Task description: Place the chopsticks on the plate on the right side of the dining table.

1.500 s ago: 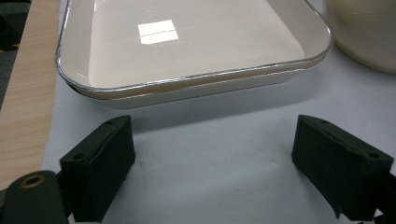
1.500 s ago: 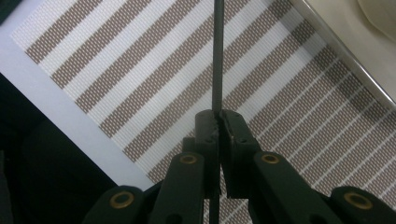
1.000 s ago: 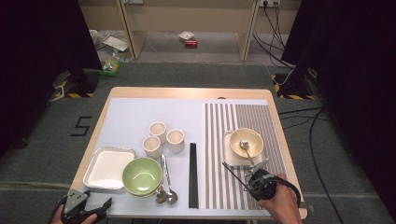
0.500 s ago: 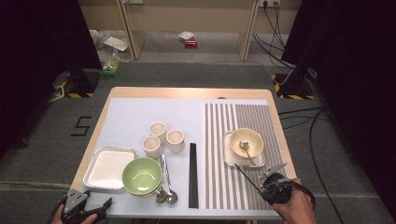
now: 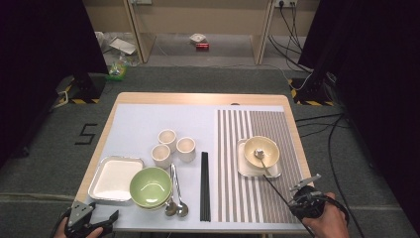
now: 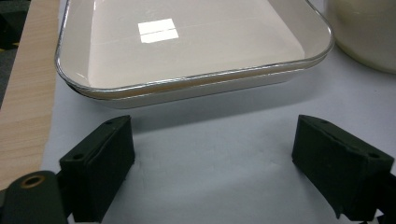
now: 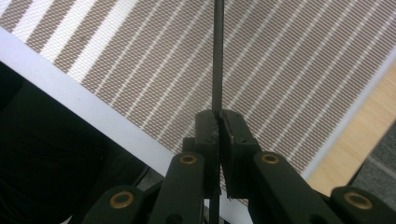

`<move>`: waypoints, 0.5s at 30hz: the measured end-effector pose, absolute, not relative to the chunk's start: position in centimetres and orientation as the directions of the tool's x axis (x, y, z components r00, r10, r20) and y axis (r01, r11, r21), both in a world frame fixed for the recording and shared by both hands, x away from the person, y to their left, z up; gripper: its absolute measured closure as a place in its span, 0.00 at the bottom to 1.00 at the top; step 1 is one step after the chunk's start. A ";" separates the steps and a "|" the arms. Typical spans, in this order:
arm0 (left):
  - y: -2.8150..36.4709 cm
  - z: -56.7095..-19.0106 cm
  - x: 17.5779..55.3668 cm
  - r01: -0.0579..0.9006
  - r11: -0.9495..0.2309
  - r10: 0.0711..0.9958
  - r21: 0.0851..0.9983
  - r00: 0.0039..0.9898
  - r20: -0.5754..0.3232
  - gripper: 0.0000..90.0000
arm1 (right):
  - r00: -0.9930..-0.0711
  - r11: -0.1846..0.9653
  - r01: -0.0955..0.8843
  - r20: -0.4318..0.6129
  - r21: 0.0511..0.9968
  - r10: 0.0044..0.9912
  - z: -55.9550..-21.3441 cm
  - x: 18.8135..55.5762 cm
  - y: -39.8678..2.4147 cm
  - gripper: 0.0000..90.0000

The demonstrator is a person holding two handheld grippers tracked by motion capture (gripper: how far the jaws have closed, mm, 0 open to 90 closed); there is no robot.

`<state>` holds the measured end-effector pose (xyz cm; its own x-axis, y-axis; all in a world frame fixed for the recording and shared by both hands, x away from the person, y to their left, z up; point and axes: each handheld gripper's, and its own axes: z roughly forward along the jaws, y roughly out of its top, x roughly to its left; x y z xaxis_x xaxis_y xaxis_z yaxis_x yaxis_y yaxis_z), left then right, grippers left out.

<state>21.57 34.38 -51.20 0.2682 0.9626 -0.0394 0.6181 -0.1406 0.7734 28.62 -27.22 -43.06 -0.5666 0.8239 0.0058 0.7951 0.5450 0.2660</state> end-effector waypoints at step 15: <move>34.4 -51.2 21.6 0.619 -0.142 0.962 0.772 0.270 -0.039 0.13 | -0.486 0.469 0.843 0.003 0.263 0.874 -42.6 29.8 -30.5 0.96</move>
